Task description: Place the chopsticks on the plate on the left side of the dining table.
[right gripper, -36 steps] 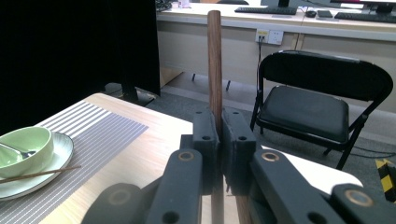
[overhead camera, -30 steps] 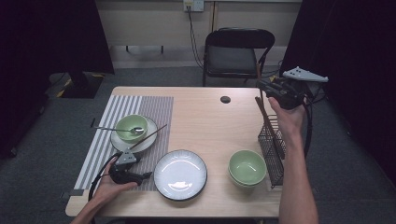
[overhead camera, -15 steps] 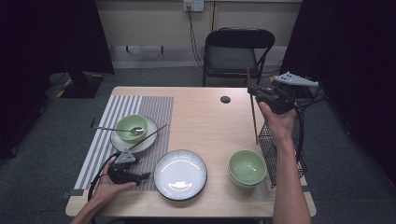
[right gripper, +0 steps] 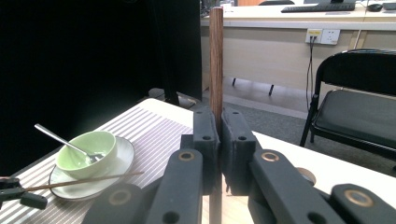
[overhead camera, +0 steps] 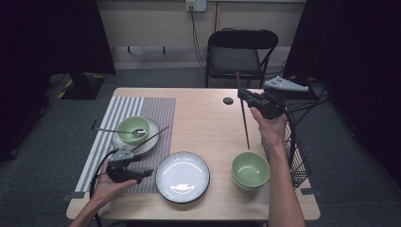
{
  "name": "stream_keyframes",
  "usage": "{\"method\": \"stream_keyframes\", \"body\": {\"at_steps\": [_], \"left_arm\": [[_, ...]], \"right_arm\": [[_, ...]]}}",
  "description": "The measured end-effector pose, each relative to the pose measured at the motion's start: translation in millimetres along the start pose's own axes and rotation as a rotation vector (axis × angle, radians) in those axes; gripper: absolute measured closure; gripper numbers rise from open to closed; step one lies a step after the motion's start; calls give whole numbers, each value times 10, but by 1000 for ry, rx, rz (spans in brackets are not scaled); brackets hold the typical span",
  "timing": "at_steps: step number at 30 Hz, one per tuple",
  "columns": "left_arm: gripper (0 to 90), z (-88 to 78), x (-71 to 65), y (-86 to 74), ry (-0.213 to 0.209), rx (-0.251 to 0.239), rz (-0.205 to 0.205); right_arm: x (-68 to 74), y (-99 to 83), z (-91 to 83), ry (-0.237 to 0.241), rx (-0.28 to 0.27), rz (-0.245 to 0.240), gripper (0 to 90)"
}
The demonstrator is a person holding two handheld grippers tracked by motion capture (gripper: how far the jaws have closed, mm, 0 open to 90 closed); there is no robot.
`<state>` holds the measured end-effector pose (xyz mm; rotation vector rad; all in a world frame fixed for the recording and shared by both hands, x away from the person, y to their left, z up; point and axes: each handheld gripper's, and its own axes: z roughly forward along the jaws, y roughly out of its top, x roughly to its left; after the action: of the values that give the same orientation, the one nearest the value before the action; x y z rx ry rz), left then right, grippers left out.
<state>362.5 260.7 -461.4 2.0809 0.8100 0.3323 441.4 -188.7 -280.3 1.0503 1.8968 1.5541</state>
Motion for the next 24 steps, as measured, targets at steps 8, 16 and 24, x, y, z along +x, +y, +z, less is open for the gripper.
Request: {"method": "stream_keyframes", "body": {"at_steps": [8, 16, 24], "left_arm": [[235, 26, -80, 272, -38, -47, 20], [255, 172, -232, 589, -103, -98, 30], [281, 291, -347, 946, -157, -164, 32]], "right_arm": [[213, 16, 148, 61, 13, -2, 852], [422, -1, 285, 114, 11, 4, 853], [633, -22, 389, 165, -4, 0, 853]]}}
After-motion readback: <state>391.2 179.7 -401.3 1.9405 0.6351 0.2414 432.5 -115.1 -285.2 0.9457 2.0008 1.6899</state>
